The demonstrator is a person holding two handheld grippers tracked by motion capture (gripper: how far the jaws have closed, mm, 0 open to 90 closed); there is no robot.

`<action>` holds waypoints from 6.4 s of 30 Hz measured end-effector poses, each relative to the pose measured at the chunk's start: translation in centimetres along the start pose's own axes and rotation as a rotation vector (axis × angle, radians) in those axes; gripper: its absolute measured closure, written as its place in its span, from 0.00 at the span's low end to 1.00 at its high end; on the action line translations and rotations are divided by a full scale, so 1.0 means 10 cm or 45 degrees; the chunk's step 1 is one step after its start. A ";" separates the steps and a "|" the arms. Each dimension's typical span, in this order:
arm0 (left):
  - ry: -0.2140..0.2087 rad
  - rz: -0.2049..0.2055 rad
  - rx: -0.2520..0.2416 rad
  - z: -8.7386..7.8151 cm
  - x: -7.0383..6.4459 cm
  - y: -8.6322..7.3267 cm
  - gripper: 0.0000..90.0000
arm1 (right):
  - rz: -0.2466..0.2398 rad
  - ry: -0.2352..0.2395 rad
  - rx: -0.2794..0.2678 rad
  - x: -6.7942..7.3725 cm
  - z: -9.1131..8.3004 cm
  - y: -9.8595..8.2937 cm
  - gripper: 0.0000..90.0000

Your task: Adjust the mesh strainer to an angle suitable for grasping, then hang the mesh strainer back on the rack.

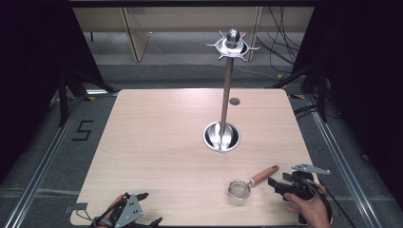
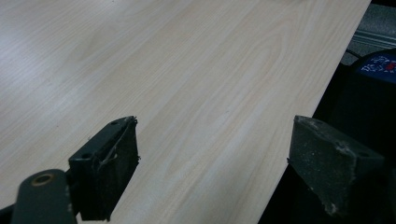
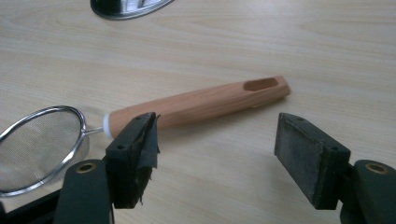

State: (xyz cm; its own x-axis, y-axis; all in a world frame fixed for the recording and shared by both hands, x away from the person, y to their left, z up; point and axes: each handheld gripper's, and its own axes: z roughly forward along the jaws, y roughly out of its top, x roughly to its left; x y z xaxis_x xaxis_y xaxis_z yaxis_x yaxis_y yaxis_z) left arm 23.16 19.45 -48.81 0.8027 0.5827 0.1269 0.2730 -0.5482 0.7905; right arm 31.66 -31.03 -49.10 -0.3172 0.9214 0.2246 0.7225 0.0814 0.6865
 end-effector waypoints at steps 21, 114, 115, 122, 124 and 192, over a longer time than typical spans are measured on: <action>0.008 -0.001 0.017 0.01 -0.03 0.01 0.17 | 0.063 0.052 0.080 0.24 0.41 0.28 0.34; -0.005 0.051 0.003 0.00 0.00 0.04 0.17 | -0.560 0.258 0.213 0.53 0.39 0.54 0.77; -0.016 0.043 -0.003 0.01 -0.01 0.04 0.17 | -0.575 0.258 0.230 0.53 0.35 0.56 0.77; -0.012 0.026 0.009 0.00 -0.01 0.03 0.17 | -0.553 0.412 0.079 0.61 0.28 0.64 0.77; -0.014 0.053 0.025 -0.01 0.00 0.03 0.17 | -0.547 0.441 0.070 0.66 0.26 0.65 0.77; -0.010 0.026 0.025 0.00 -0.01 0.02 0.18 | -0.511 0.321 -0.602 0.94 -0.55 2.09 0.77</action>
State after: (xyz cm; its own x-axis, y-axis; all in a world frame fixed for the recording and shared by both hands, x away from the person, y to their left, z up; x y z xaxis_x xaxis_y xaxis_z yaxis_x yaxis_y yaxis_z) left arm 23.10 19.28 -48.64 0.8123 0.5665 0.1385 0.2664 -0.5717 0.7760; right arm 40.44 -22.78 -28.85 -0.6808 0.7324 0.0040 0.1899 0.1712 0.9668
